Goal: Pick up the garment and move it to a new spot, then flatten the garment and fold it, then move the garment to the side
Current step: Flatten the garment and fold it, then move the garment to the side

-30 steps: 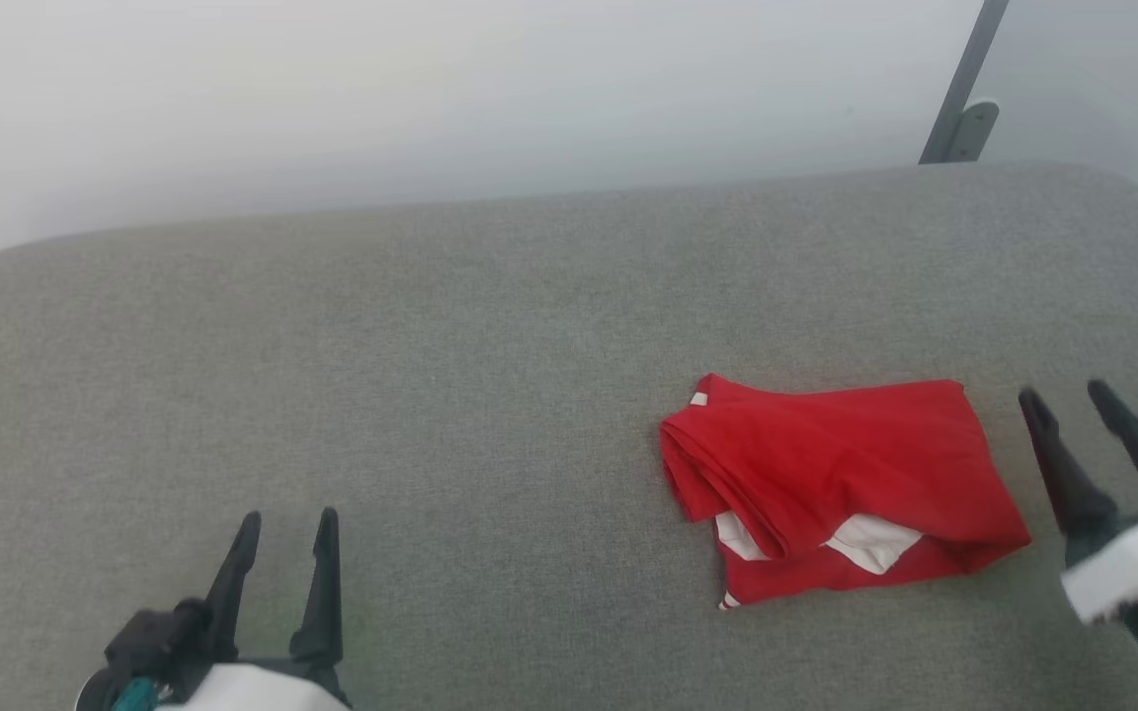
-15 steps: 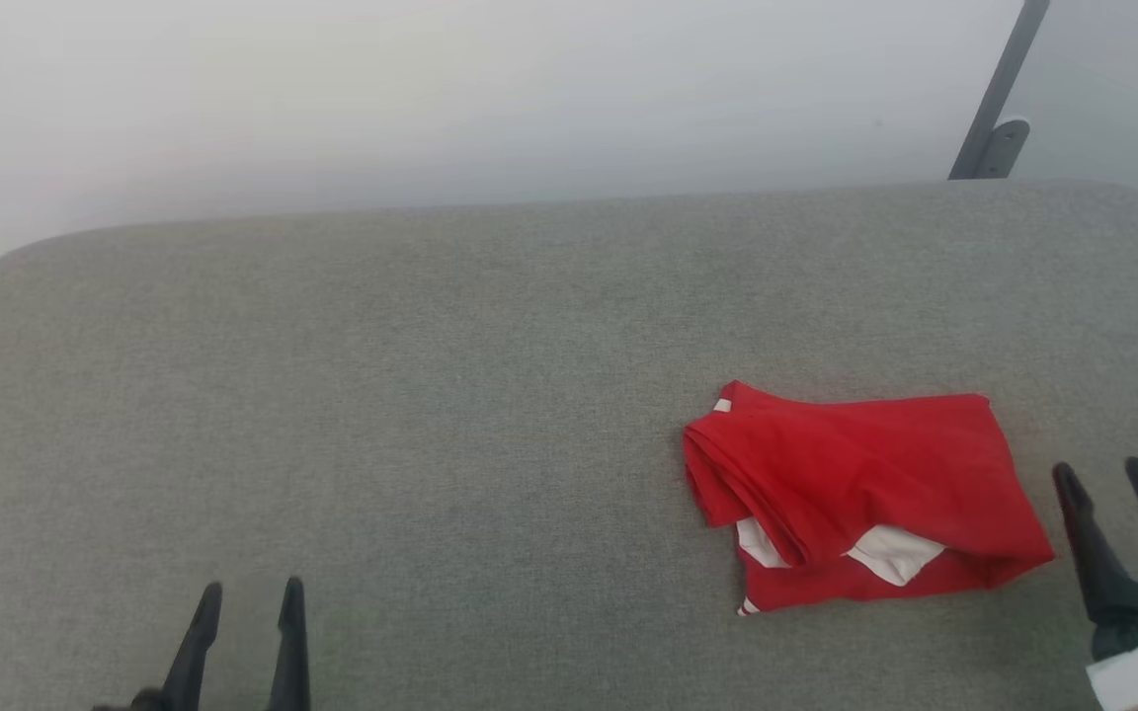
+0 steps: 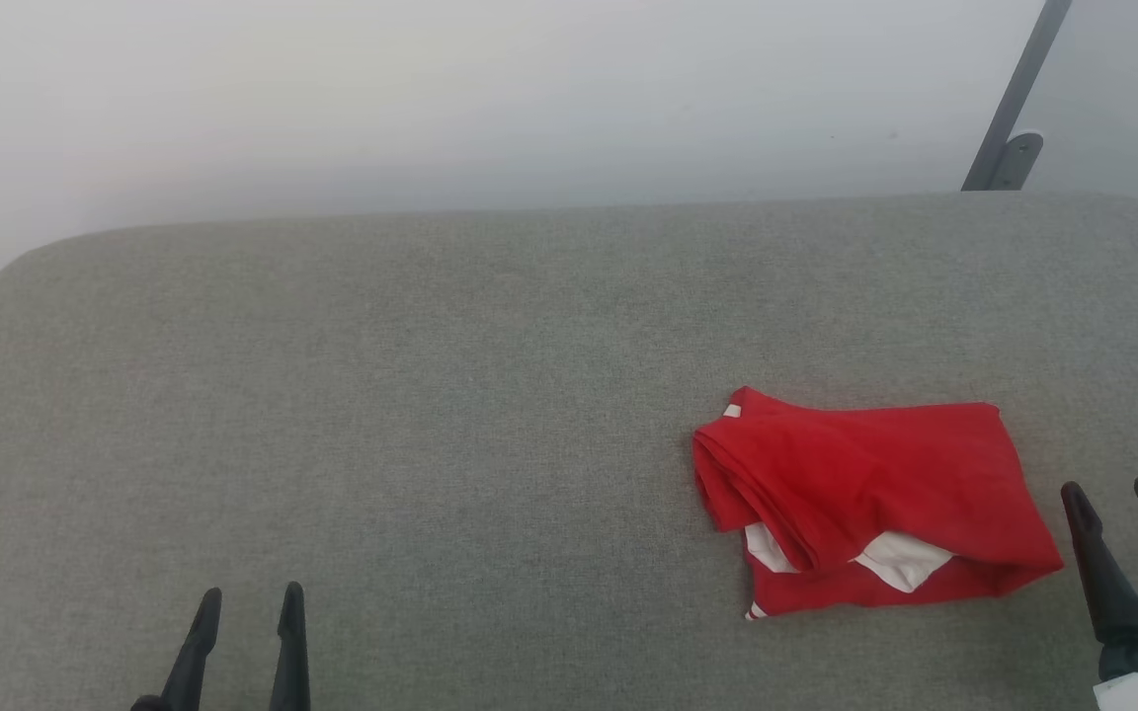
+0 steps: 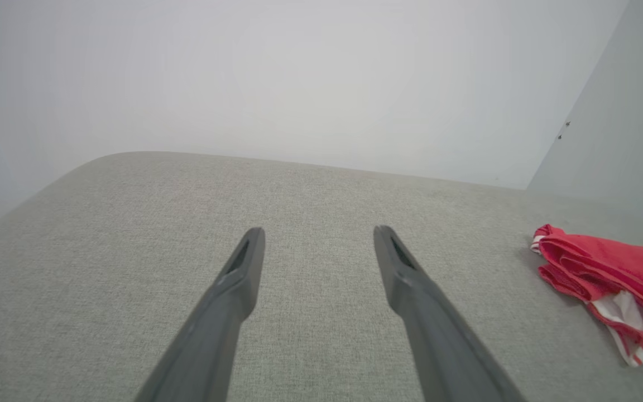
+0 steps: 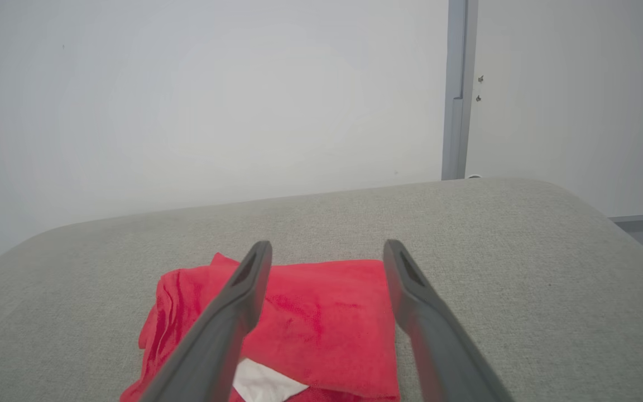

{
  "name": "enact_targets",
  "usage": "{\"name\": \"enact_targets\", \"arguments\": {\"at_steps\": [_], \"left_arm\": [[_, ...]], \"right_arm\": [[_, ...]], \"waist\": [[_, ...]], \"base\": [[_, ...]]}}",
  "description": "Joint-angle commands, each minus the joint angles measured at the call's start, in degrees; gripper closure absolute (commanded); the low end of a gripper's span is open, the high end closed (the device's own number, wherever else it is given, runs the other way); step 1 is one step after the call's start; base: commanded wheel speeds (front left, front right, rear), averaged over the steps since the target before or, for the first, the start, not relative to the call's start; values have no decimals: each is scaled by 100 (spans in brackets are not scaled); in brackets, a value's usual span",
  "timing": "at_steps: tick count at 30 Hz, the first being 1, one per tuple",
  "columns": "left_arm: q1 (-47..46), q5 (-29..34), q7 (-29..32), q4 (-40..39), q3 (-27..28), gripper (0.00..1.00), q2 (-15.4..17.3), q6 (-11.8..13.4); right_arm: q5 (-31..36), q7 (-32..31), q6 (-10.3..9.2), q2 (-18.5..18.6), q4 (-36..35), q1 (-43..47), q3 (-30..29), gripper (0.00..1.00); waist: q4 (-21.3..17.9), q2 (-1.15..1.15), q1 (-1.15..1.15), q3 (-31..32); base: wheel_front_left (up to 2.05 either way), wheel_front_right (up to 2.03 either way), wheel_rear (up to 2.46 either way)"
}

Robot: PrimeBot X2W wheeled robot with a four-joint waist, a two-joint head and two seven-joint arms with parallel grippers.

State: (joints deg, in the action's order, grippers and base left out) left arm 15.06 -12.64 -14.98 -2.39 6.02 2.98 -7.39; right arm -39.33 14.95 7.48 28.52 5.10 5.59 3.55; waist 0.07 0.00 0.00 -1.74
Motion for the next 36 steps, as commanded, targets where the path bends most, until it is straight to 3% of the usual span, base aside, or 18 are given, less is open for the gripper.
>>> {"name": "enact_targets", "arguments": {"at_steps": [1,8,15,21,28,31,36], "left_arm": [[-30,-31,-27,-17,-1,0,-15,11],[-145,-40,-27,16,-92,0,-15,34],[-616,-95,-27,148,-312,0,-15,63],[-1301,32,-27,340,-572,0,-14,30],[-1861,-19,-27,501,-836,0,-14,70],[-2044,-51,-27,521,-918,0,-14,113],[-2332,-94,-27,523,-1115,0,-15,199]], "right_arm": [[17,30,2,-27,-23,7,13,0],[-47,14,2,65,32,-113,130,0],[-114,-806,1,587,256,-899,499,0],[-351,-1811,1,1309,499,-1831,889,0],[-1227,-3936,1,1958,864,-2295,1496,0],[-1561,-4463,1,2069,916,-2366,1574,0],[-1807,-4673,1,1962,1006,-2567,1702,0]], "waist": [[-4,0,0,0],[31,0,0,-88],[66,0,0,-371],[148,0,0,-923],[245,0,0,-1422],[287,0,0,-1633],[357,0,0,-2011]], "base": [[0,0,0],[0,0,0],[0,0,0],[0,0,0],[0,0,0],[0,0,0],[0,0,0]]}}
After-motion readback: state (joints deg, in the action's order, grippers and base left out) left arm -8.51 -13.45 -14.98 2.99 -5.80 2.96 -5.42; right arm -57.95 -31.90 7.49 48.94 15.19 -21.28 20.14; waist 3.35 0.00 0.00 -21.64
